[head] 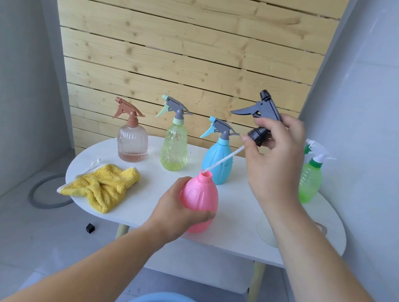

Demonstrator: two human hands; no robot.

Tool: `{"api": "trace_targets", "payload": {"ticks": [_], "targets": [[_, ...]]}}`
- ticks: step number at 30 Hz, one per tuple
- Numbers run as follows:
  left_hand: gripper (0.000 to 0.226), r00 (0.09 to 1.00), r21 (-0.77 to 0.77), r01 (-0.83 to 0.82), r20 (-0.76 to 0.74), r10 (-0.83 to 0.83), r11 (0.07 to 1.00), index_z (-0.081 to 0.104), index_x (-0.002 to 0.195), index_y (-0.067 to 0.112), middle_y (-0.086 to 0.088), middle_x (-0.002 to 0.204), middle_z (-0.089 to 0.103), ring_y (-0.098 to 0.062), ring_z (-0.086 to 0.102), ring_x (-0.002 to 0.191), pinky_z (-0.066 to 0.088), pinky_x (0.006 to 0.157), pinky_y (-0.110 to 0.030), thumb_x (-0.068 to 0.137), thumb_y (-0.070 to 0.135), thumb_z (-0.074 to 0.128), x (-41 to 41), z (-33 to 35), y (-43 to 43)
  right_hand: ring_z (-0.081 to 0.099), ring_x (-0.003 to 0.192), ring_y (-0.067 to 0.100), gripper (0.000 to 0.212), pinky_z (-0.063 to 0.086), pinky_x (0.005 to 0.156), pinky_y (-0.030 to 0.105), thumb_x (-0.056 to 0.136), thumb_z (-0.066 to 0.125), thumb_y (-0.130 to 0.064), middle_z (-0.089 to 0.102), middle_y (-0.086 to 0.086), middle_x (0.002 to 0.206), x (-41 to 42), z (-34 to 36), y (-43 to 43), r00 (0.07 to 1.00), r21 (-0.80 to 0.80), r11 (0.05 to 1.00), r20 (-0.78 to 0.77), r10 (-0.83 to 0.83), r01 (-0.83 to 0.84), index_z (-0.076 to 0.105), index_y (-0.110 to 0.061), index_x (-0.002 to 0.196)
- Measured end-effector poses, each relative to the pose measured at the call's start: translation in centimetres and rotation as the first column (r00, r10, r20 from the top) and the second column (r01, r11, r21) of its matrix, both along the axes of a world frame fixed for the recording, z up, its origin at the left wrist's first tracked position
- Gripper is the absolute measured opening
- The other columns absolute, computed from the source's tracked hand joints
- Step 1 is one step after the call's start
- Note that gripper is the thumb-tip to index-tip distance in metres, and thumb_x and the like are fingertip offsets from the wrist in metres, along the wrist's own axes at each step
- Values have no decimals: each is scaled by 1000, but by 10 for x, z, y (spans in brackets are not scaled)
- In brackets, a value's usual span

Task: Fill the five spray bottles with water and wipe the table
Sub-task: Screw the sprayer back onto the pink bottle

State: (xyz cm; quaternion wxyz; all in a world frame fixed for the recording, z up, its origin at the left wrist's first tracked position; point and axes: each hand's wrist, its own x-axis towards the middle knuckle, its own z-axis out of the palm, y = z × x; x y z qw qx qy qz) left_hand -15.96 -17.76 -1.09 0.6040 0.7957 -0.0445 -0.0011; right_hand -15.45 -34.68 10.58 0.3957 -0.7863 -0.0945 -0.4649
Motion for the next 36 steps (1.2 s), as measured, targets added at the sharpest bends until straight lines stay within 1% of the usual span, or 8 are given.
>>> {"api": "trace_targets", "payload": {"ticks": [7, 10, 13, 20, 25, 29, 32, 36], "targets": [[76, 1000, -10, -10, 2, 10, 1000, 54, 125, 41, 14, 109, 64, -9, 64, 97, 52, 67, -23, 59, 39, 93, 6, -5, -1, 60, 95, 11, 31, 50, 92, 26, 80, 77, -11, 42, -5, 121, 5, -5, -1, 999, -43, 999, -32, 0, -1, 69, -16, 109], [77, 1000, -12, -8, 9, 8, 1000, 55, 124, 42, 15, 110, 65, -9, 65, 98, 54, 71, -26, 56, 43, 90, 7, -7, -1, 60, 102, 14, 31, 51, 93, 28, 79, 78, -15, 46, -3, 122, 8, -15, 7, 987, -96, 988, -125, 106, -118, 70, -17, 110], [76, 1000, -11, 1, 14, -1, 1000, 55, 124, 42, 15, 110, 66, -10, 65, 100, 56, 76, -29, 57, 44, 90, 8, -8, -2, 57, 101, -3, 25, 49, 94, 23, 86, 69, -10, 50, -12, 116, 6, -31, 19, 928, -126, 947, -274, 252, -295, 71, -17, 111], [89, 995, 3, 94, 11, -94, 996, 45, 133, 40, 11, 120, 62, -10, 62, 108, 57, 85, -30, 56, 47, 88, 7, -7, 2, 64, 103, 9, 53, 49, 96, 28, 90, 58, 1, 69, -7, 110, 8, -41, 23, 789, 78, 911, -473, 391, -404, 53, -36, 127], [65, 983, 20, 182, 15, -182, 983, 43, 113, 49, 16, 118, 58, -2, 60, 104, 55, 76, -17, 68, 24, 82, 6, -6, 9, 63, 107, 7, 54, 46, 103, 30, 94, 52, 2, 69, -4, 113, 7, -38, 21, 696, 133, 875, -556, 455, -465, 49, -46, 119], [75, 983, 47, 185, 6, -185, 982, 42, 128, 51, 14, 123, 61, -8, 61, 111, 57, 91, -32, 65, 32, 78, 7, -8, 15, 59, 113, 6, 48, 43, 108, 38, 96, 48, -1, 66, -8, 116, 9, -36, 18, 661, 45, 862, -622, 420, -505, 49, -36, 129], [105, 985, 131, 170, 12, -173, 977, 30, 153, 43, 12, 138, 56, -14, 54, 125, 52, 102, -41, 60, 50, 80, 9, -9, 17, 57, 115, 3, 48, 43, 108, 37, 97, 47, -4, 65, -14, 116, 11, -33, 16, 633, -2, 846, -664, 397, -533, 49, -40, 130], [109, 987, 161, 159, 11, -163, 974, 28, 154, 45, 12, 141, 55, -16, 54, 127, 52, 103, -45, 60, 57, 81, 12, -13, 17, 56, 117, 6, 49, 43, 107, 38, 95, 47, -2, 65, -13, 115, 11, -34, 17, 643, 1, 850, -654, 399, -527, 52, -38, 128]]}}
